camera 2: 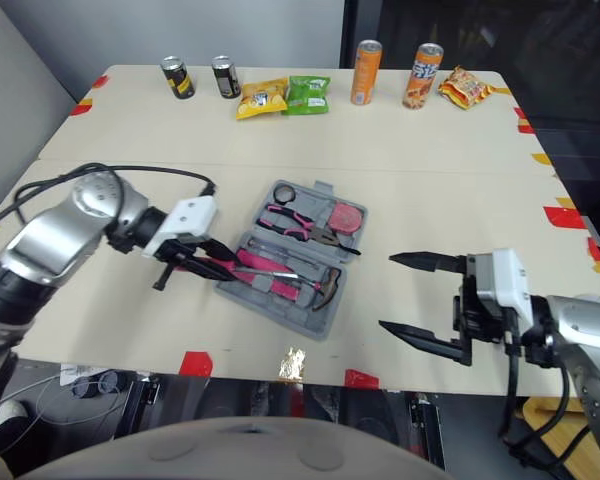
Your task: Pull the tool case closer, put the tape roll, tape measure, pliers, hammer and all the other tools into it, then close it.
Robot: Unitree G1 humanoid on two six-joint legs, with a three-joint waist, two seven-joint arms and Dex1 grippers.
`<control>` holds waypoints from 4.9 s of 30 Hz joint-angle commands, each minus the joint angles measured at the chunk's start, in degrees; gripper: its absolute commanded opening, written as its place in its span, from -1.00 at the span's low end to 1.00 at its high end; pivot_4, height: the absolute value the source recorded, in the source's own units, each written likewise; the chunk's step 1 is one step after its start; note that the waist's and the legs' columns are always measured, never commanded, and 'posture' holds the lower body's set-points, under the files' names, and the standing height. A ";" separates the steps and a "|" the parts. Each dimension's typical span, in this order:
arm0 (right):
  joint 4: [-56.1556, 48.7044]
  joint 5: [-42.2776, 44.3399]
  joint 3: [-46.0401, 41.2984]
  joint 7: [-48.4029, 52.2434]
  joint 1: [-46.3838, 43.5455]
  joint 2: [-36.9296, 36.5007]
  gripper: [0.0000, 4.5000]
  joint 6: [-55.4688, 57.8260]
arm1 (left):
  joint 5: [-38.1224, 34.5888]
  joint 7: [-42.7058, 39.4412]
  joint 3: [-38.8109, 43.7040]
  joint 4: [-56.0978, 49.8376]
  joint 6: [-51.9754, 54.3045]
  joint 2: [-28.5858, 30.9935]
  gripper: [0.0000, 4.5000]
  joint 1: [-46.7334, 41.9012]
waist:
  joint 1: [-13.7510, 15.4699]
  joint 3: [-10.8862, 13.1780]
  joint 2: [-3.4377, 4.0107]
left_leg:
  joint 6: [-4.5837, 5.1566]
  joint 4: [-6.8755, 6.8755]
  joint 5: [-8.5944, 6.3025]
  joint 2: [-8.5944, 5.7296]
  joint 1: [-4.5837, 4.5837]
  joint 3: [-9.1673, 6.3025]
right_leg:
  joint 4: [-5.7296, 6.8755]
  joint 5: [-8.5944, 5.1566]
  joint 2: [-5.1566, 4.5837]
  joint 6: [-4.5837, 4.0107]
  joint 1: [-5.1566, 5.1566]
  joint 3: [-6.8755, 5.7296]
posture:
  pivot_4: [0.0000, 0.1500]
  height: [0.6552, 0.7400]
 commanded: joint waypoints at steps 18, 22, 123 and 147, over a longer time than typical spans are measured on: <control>-1.73 1.61 -7.30 4.61 3.14 -2.65 1.00 0.67 | 17.41 -3.42 -17.33 7.88 1.69 -12.56 -0.79 -10.80 | 0.23 0.00 0.00 | 0.05 0.06 0.01 0.00 -0.02 -0.04 | 0.09 0.00 0.00 0.01 0.01 -0.03 | 1.00 1.00; -2.27 1.65 -7.73 4.49 3.63 -2.45 1.00 0.81 | 17.85 -3.83 -17.76 6.58 3.28 -13.07 -0.79 -10.62 | 0.55 0.00 0.00 | 0.07 0.08 0.01 0.00 -0.01 -0.04 | 0.11 0.00 -0.01 0.01 0.01 -0.04 | 1.00 1.00; 10.27 -10.54 3.24 -14.10 8.40 15.82 1.00 -12.34 | -17.26 20.24 48.13 14.43 -17.07 -13.36 0.65 45.80 | -0.97 -0.16 0.03 | 0.14 -0.29 -0.06 -0.12 -0.04 0.01 | -0.43 0.00 -0.12 0.08 0.02 -0.07 | 1.00 1.00; 2.24 -13.10 10.87 -31.84 -2.32 10.66 0.16 15.66 | -7.18 17.44 28.23 24.92 -8.49 -8.97 -0.30 16.51 | -1.62 0.07 0.09 | 0.18 -0.45 -0.01 -0.21 0.48 0.03 | -0.39 0.05 -0.10 0.11 0.37 0.06 | 1.00 1.00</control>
